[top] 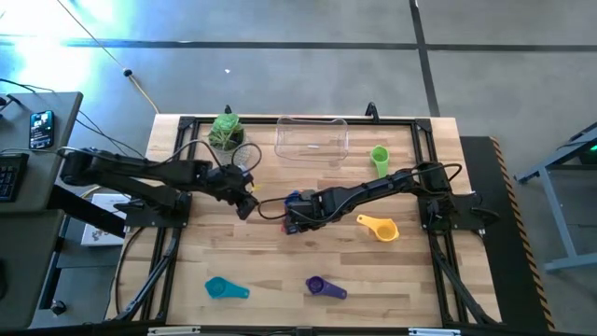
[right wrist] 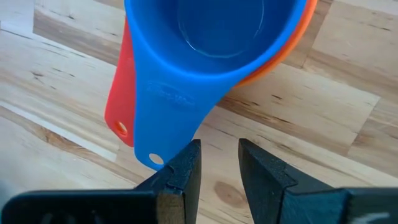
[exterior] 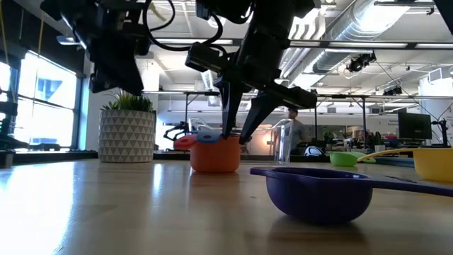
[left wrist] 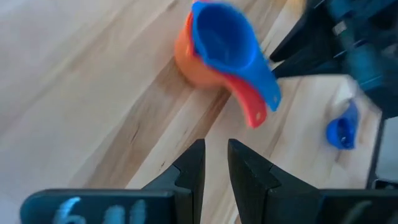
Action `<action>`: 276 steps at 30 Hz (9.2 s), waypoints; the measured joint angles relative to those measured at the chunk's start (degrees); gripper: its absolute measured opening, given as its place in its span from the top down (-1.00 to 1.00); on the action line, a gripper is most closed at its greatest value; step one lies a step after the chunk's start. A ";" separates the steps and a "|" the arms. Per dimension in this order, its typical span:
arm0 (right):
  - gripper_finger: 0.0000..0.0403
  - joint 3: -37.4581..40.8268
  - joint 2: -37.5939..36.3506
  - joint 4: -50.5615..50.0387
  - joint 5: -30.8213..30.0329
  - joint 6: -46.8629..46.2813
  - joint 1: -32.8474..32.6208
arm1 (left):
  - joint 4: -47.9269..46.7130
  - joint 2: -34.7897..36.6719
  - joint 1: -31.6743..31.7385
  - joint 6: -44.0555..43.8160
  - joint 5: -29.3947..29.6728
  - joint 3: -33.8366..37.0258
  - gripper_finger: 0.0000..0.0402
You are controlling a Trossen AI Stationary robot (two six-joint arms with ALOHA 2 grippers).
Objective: Nest measuring cups in basket
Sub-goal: Stack the blue measuring cup on top of the red measuring cup, then stack the yellow measuring cup on top of the blue measuring cup
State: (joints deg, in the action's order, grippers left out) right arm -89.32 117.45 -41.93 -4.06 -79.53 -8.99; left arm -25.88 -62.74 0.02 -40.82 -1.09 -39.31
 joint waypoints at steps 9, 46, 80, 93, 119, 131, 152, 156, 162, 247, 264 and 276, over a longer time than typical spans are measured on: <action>0.51 0.00 0.00 0.28 -0.02 -1.47 0.02 | 8.98 -5.62 -1.48 -2.62 -0.04 2.66 0.70; 0.51 0.00 -0.11 0.55 -0.53 -1.24 0.31 | 28.09 -24.87 -3.10 -6.57 -6.75 2.95 0.70; 0.51 0.02 0.74 4.68 -1.28 -5.33 0.24 | 15.16 -16.00 -0.48 0.31 -2.38 2.95 0.70; 0.51 0.15 0.74 4.39 -1.94 -7.67 -0.44 | 23.58 -23.48 0.74 0.54 -4.51 2.95 0.70; 0.51 0.24 0.76 6.44 -0.03 -0.26 1.49 | 30.55 -26.87 0.39 7.60 -10.38 2.91 0.70; 0.51 0.26 0.50 6.51 2.26 0.68 2.25 | 30.82 -26.47 0.42 7.92 -13.38 2.91 0.70; 0.51 -18.16 -0.98 -23.51 -3.66 9.33 1.17 | 20.79 -6.04 0.71 6.51 -13.63 2.95 0.70; 0.51 -22.25 -0.98 -31.61 -5.62 10.58 0.27 | 20.59 -0.53 0.71 6.21 -13.11 2.95 0.70; 0.51 -25.09 -0.98 -40.65 -6.99 9.14 -1.73 | 18.63 6.77 0.71 4.87 -9.97 2.93 0.70; 0.51 35.89 -30.29 -16.45 1.73 9.41 -16.67 | 7.66 20.33 0.73 -3.63 8.47 2.91 0.70; 0.60 35.87 -24.72 -15.57 4.00 11.65 -16.35 | 7.68 20.30 0.74 -3.61 9.63 2.91 0.70; 0.98 35.85 -24.37 -15.56 5.98 12.11 -14.14 | 7.68 20.32 0.71 -3.56 9.63 2.91 0.70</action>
State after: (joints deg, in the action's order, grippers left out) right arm -53.47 93.08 -57.49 1.92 -67.42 -23.13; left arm -18.20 -42.42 0.73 -44.38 8.54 -36.40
